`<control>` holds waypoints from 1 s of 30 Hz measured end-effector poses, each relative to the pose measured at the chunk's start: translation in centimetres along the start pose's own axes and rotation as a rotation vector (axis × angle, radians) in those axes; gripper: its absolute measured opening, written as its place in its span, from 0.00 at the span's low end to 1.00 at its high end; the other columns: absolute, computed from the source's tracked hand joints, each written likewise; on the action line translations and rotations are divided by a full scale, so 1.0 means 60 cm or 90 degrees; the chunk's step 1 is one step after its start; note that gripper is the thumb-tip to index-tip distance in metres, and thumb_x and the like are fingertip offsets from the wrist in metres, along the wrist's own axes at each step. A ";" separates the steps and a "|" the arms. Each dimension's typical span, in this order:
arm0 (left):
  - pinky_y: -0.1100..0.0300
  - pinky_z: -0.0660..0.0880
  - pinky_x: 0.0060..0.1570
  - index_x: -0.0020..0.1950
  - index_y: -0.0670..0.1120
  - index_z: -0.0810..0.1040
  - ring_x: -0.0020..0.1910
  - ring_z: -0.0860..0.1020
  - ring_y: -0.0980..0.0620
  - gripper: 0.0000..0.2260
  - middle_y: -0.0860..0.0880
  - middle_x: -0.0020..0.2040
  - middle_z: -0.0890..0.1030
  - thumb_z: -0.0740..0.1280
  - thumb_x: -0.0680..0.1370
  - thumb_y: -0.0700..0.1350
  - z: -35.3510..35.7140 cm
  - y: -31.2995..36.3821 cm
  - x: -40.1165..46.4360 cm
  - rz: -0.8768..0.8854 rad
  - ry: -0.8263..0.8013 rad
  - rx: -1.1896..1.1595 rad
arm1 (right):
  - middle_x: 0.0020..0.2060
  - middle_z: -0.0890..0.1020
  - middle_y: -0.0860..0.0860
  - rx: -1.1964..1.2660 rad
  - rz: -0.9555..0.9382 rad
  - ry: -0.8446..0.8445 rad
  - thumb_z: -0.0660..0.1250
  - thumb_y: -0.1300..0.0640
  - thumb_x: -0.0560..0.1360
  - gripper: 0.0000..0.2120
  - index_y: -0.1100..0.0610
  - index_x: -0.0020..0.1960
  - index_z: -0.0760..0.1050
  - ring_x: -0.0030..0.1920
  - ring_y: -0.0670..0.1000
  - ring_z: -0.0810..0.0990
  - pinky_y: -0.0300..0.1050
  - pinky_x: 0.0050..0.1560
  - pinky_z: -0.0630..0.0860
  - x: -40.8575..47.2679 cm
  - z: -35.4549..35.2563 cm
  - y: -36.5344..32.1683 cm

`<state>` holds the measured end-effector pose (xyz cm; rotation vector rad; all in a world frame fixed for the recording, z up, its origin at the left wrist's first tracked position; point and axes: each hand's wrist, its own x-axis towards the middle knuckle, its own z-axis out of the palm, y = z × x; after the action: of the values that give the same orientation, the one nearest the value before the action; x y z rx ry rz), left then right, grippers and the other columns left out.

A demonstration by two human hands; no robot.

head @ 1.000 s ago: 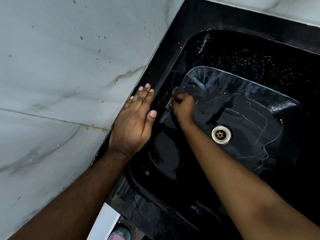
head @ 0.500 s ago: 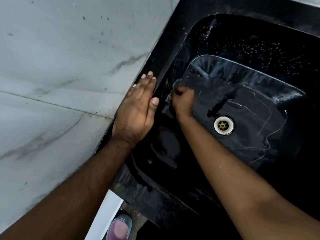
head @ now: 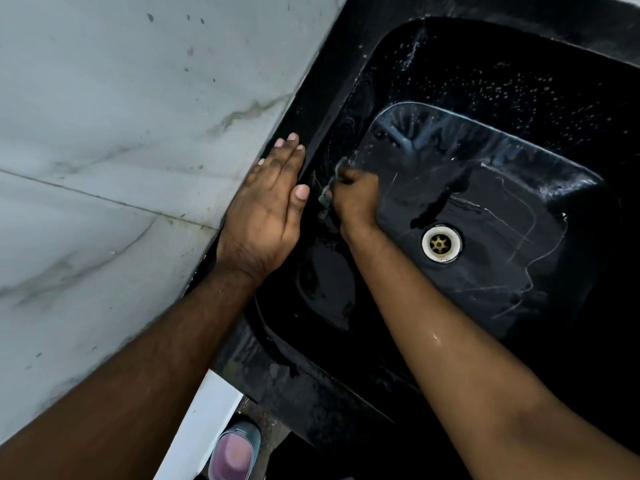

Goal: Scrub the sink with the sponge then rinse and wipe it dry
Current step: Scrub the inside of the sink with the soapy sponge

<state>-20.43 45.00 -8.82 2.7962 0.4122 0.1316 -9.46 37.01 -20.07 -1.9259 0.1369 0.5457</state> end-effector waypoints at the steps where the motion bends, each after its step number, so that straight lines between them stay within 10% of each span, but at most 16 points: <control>1: 0.49 0.57 0.77 0.80 0.42 0.60 0.80 0.54 0.53 0.25 0.49 0.81 0.58 0.46 0.85 0.52 0.000 0.000 0.000 0.001 0.000 0.003 | 0.33 0.83 0.48 0.005 -0.007 0.014 0.64 0.63 0.67 0.09 0.54 0.36 0.82 0.36 0.50 0.82 0.53 0.39 0.82 -0.012 -0.013 -0.037; 7: 0.50 0.56 0.78 0.80 0.42 0.60 0.81 0.54 0.53 0.26 0.48 0.81 0.58 0.46 0.85 0.53 -0.001 0.001 -0.001 0.003 0.001 0.013 | 0.39 0.80 0.51 0.043 -0.162 -0.039 0.67 0.60 0.75 0.08 0.55 0.51 0.84 0.40 0.50 0.80 0.41 0.44 0.78 -0.151 -0.021 -0.042; 12: 0.49 0.58 0.77 0.79 0.42 0.62 0.80 0.56 0.52 0.25 0.47 0.81 0.60 0.47 0.85 0.52 -0.003 0.004 0.000 -0.001 0.014 -0.006 | 0.33 0.84 0.51 -0.052 -0.022 -0.017 0.62 0.57 0.62 0.07 0.54 0.34 0.79 0.38 0.55 0.85 0.54 0.40 0.82 -0.025 0.020 0.048; 17: 0.51 0.56 0.78 0.80 0.42 0.61 0.80 0.55 0.52 0.26 0.48 0.81 0.59 0.47 0.85 0.54 0.000 0.002 0.003 -0.005 0.007 0.001 | 0.39 0.81 0.52 -0.008 -0.169 0.019 0.68 0.63 0.73 0.07 0.57 0.46 0.84 0.39 0.48 0.79 0.40 0.41 0.76 -0.106 -0.031 -0.068; 25: 0.49 0.56 0.78 0.80 0.43 0.60 0.81 0.54 0.51 0.28 0.47 0.81 0.57 0.45 0.85 0.56 0.001 0.001 0.001 0.002 0.002 0.021 | 0.32 0.84 0.55 -0.039 -0.008 -0.062 0.67 0.59 0.71 0.11 0.54 0.30 0.76 0.35 0.47 0.77 0.55 0.40 0.81 -0.095 0.007 0.017; 30: 0.49 0.57 0.78 0.80 0.43 0.60 0.81 0.54 0.52 0.27 0.48 0.81 0.57 0.46 0.85 0.56 0.001 0.000 0.001 -0.008 -0.005 0.018 | 0.31 0.79 0.53 -0.025 -0.155 -0.026 0.67 0.61 0.71 0.07 0.60 0.34 0.78 0.34 0.51 0.77 0.48 0.35 0.76 -0.099 -0.028 -0.057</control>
<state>-20.38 44.97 -8.90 2.8210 0.4332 0.1123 -13.06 36.02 -14.07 -1.9343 -0.1351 0.4270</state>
